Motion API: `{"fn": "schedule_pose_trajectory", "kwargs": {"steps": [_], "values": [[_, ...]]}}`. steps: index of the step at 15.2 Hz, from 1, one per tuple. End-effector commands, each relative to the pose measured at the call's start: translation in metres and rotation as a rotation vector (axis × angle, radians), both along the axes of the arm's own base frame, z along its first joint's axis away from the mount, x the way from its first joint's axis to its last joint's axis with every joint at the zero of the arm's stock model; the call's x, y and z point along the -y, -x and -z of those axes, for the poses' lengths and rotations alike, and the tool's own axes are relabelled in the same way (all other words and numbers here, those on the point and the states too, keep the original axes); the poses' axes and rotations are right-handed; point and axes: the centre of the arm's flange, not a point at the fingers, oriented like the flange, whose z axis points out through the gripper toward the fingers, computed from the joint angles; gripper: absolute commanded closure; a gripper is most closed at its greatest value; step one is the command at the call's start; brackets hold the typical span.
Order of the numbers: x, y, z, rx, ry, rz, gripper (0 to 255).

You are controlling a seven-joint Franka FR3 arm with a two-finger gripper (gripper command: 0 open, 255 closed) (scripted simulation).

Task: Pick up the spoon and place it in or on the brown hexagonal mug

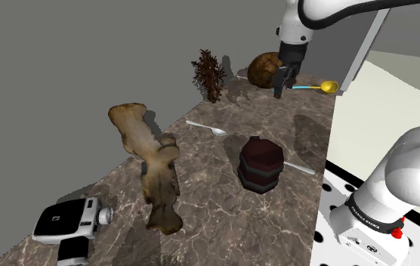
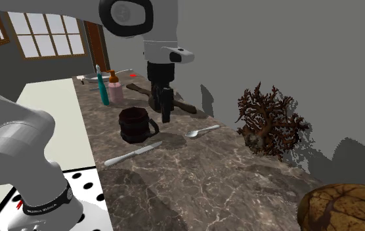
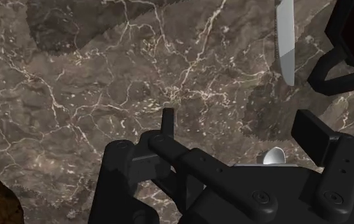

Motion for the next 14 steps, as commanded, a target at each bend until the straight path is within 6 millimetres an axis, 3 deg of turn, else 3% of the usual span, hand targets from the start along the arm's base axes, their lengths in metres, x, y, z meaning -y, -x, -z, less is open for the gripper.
{"fn": "schedule_pose_trajectory", "kwargs": {"steps": [1,14], "values": [[-0.011,-0.021,0.011,-0.01,-0.012,-0.016,0],[-0.089,-0.158,0.088,-0.079,-0.088,-0.118,0]]}}
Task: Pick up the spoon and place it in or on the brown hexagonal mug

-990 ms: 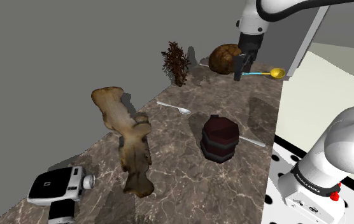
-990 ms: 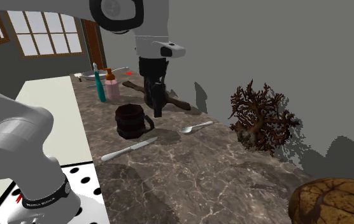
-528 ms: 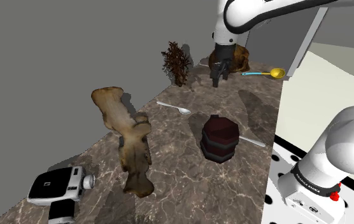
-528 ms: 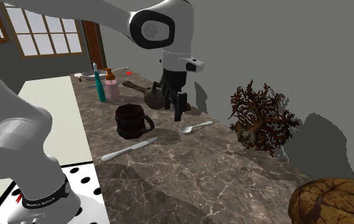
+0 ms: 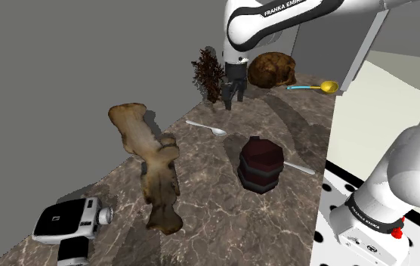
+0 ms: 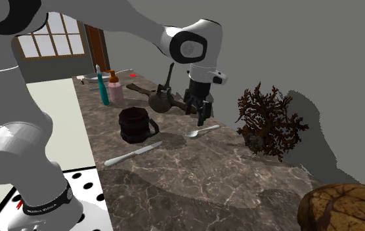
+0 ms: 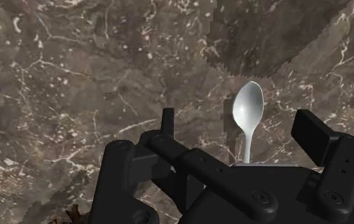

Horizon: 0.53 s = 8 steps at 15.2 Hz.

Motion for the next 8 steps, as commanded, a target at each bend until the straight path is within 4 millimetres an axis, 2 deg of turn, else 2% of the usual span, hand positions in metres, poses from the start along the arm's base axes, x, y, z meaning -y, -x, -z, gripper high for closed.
{"fn": "schedule_pose_trajectory", "kwargs": {"steps": [1,8], "values": [[-0.013,-0.022,0.013,-0.011,-0.013,-0.016,0],[-0.064,-0.09,0.056,-0.048,-0.053,-0.071,0]]}}
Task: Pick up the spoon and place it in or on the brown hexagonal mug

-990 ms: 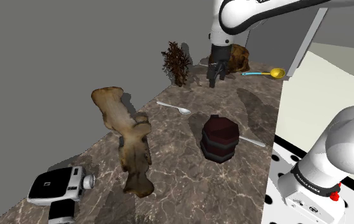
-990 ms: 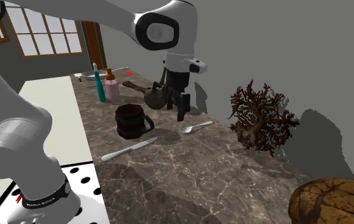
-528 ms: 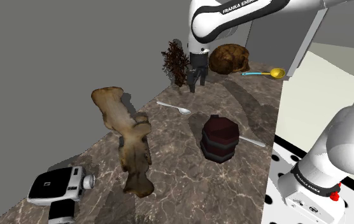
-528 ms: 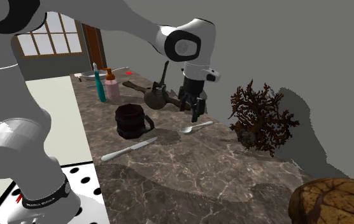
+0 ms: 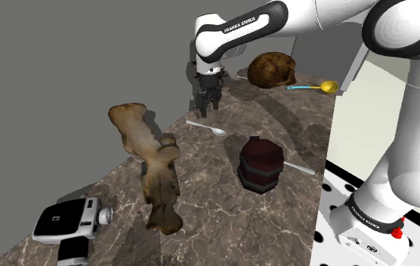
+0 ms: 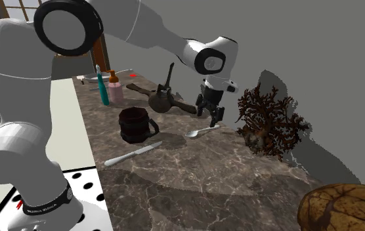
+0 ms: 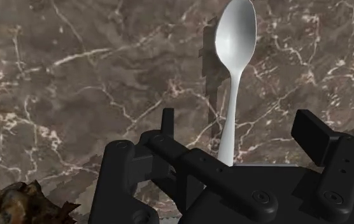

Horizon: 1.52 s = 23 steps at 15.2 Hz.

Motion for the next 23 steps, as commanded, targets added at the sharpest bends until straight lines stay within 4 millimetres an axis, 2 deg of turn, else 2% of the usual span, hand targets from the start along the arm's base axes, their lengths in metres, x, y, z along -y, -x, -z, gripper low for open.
{"fn": "schedule_pose_trajectory", "kwargs": {"steps": [1,2,10,17,18,23], "values": [[-0.016,-0.018,0.012,-0.011,-0.012,-0.016,0],[-0.022,-0.025,0.017,-0.015,-0.017,-0.022,0],[-0.026,-0.018,0.056,-0.015,-0.017,-0.022,0],[-0.026,-0.018,0.056,-0.015,-0.017,-0.022,0],[-0.026,-0.018,0.056,-0.015,-0.017,-0.022,255],[-0.026,-0.018,0.056,-0.015,-0.017,-0.022,255]]}}
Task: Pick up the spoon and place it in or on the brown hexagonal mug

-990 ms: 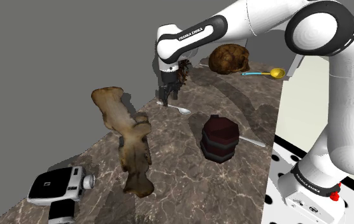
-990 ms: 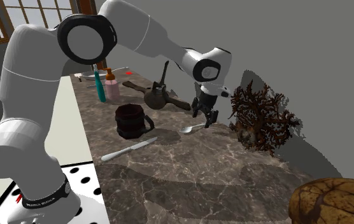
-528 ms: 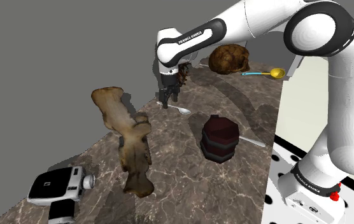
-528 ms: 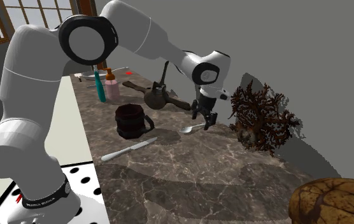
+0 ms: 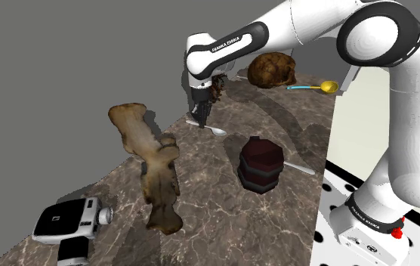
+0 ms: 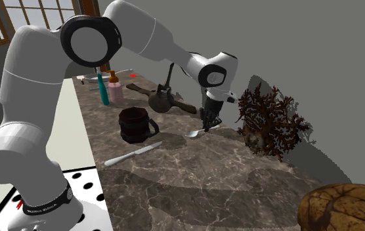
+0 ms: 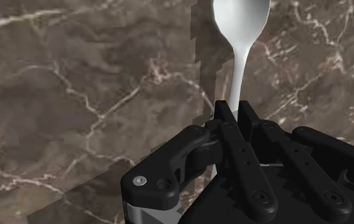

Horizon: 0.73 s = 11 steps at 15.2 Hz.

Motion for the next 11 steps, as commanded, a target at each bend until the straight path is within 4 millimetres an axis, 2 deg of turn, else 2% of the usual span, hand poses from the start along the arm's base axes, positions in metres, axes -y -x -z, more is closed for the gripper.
{"fn": "schedule_pose_trajectory", "kwargs": {"steps": [1,4,11], "values": [[-0.001,0.001,0.001,-0.002,-0.001,-0.002,255],[-0.001,0.001,0.001,-0.002,-0.001,-0.002,255],[-0.001,0.001,-0.036,-0.002,-0.001,-0.002,255]]}}
